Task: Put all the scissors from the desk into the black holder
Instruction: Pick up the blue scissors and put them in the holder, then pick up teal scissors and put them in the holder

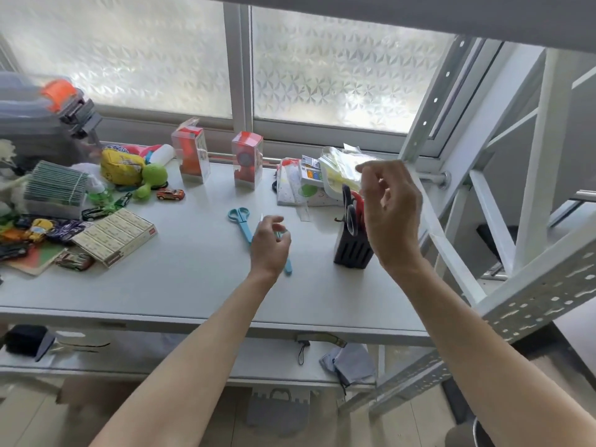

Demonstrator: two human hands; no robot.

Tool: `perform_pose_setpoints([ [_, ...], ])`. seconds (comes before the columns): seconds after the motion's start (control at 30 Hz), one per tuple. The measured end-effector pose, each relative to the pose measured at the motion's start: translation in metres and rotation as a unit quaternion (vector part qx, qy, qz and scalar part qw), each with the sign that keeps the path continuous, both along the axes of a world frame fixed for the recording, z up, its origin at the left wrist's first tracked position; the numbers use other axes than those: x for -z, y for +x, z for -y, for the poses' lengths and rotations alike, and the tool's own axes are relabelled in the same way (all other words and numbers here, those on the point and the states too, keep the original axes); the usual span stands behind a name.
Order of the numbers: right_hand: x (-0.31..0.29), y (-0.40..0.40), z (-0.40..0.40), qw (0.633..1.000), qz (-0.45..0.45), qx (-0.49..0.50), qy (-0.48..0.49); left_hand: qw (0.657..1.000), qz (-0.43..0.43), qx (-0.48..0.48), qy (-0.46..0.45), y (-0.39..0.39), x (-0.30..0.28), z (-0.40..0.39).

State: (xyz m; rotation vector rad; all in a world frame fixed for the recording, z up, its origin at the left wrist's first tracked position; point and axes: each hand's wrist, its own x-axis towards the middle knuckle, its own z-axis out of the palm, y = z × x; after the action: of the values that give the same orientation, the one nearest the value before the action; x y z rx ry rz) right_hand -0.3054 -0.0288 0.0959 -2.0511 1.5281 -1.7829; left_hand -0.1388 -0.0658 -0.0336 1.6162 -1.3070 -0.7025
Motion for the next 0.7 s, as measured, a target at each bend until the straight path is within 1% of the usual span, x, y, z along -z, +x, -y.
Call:
perform_pose_setpoints([
  [0.07, 0.005, 0.034, -0.004, 0.997, -0.042, -0.059, 0.012, 0.997, -0.005, -0.079, 0.015, 0.021, 0.004, 0.002],
  [0.1, 0.012, 0.05, -0.001, 0.993, -0.068, -0.086, 0.036, 0.994, -0.01, -0.11, 0.025, 0.032, 0.006, 0.003],
  [0.13, 0.022, 0.066, 0.006, 0.987, -0.091, -0.109, 0.074, 0.99, -0.015, -0.135, 0.042, 0.041, 0.007, 0.005],
  [0.2, 0.048, 0.093, 0.028, 0.965, -0.124, -0.138, 0.187, 0.985, -0.028, -0.153, 0.077, 0.057, 0.007, 0.009],
  [0.27, 0.073, 0.114, 0.054, 0.931, -0.169, -0.137, 0.294, 0.983, -0.067, -0.133, 0.102, 0.071, 0.01, 0.014],
  [0.3, 0.082, 0.122, 0.065, 0.913, -0.196, -0.132, 0.333, 0.982, -0.091, -0.122, 0.112, 0.077, 0.013, 0.017],
  [0.33, 0.089, 0.131, 0.073, 0.896, -0.22, -0.128, 0.365, 0.979, -0.114, -0.111, 0.123, 0.083, 0.015, 0.02],
  [0.4, 0.1, 0.146, 0.087, 0.869, -0.238, -0.12, 0.416, 0.974, -0.158, -0.091, 0.135, 0.093, 0.022, 0.025],
  [0.5, 0.112, 0.163, 0.101, 0.85, -0.252, -0.108, 0.449, 0.961, -0.229, -0.056, 0.148, 0.101, 0.024, 0.029],
  [0.6, 0.12, 0.174, 0.107, 0.841, -0.266, -0.091, 0.463, 0.963, -0.221, -0.021, 0.15, 0.103, 0.02, 0.032],
  [0.67, 0.123, 0.178, 0.107, 0.839, -0.256, -0.084, 0.473, 0.959, -0.243, -0.002, 0.146, 0.105, 0.015, 0.031],
  [0.7, 0.124, 0.179, 0.106, 0.836, -0.25, -0.084, 0.481, 0.951, -0.271, 0.003, 0.146, 0.106, 0.013, 0.03],
])
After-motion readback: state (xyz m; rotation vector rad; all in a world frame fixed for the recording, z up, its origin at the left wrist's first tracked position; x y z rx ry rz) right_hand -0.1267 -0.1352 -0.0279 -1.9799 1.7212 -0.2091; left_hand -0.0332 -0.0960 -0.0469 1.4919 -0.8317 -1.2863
